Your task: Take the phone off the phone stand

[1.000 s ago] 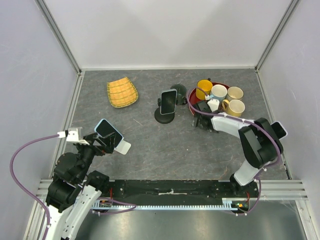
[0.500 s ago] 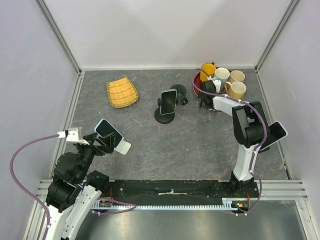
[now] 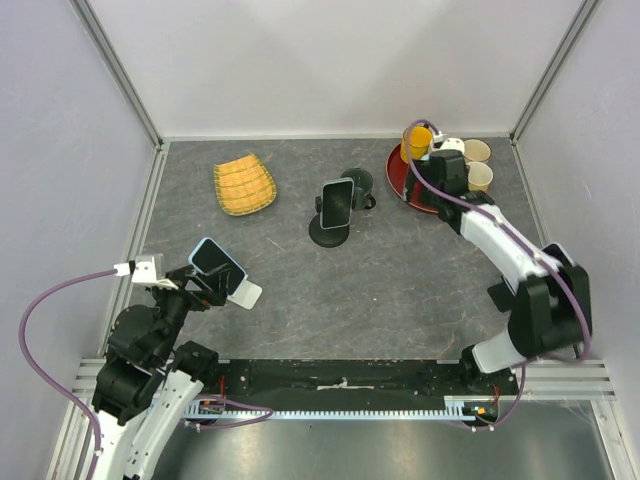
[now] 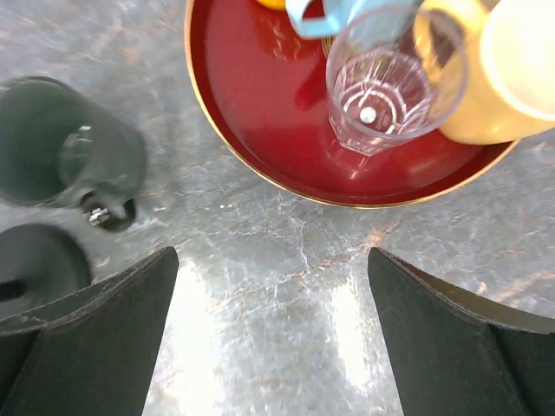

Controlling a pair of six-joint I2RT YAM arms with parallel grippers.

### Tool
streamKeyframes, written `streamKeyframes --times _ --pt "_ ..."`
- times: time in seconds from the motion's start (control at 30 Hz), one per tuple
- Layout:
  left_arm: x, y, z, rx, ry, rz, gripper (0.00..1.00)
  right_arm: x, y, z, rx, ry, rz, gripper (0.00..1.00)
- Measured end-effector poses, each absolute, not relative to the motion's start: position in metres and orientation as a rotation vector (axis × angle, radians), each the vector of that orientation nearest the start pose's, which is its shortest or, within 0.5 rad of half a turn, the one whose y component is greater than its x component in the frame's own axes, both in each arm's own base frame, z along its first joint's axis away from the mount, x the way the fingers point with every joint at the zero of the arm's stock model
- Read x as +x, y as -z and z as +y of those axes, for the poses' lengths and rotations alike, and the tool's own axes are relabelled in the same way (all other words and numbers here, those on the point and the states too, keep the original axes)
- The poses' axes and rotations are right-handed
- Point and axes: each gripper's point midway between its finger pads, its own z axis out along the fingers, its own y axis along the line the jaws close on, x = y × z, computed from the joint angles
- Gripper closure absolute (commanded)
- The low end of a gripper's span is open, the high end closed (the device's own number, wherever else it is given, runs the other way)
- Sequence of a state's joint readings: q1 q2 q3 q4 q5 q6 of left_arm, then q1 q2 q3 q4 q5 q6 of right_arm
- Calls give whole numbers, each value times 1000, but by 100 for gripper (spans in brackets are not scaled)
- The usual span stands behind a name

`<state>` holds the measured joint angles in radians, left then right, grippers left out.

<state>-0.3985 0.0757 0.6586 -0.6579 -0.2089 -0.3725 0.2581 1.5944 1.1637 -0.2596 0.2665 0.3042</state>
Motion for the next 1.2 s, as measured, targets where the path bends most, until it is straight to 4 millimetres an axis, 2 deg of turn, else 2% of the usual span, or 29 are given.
streamKeyframes --times 0.1,0.2,0.27,0.37,0.43,0.57,0.7,0.8,0.9,1.03,1.2 --pt "169 -261 -47 -144 412 1654 0 410 -191 75 173 -54 2112 2" --pt "172 -259 -42 -179 391 1661 0 384 -230 70 149 -93 2015 2" --pt "177 -254 -38 -223 366 1687 0 370 -247 68 132 -107 1978 2" --pt "187 -240 -35 -298 321 1764 0 357 -262 67 107 -124 1950 2" --pt "195 -228 -33 -354 281 1829 0 351 -264 70 85 -146 1941 2" --pt "204 -213 -28 -447 196 1929 0 338 -246 77 45 -195 1976 2" --pt "213 -224 -20 -508 110 1953 0 327 -223 85 9 -247 2020 2" --pt "218 -229 -14 -563 65 1946 0 315 -214 94 -16 -285 2019 2" --pt "220 -225 -9 -612 21 1960 0 300 -217 114 -88 -331 1988 2" --pt "226 -217 -8 -648 -46 2017 0 281 -234 140 -192 -376 1921 2" --pt "236 -218 -10 -613 -92 2046 0 269 -244 146 -213 -406 1844 2"
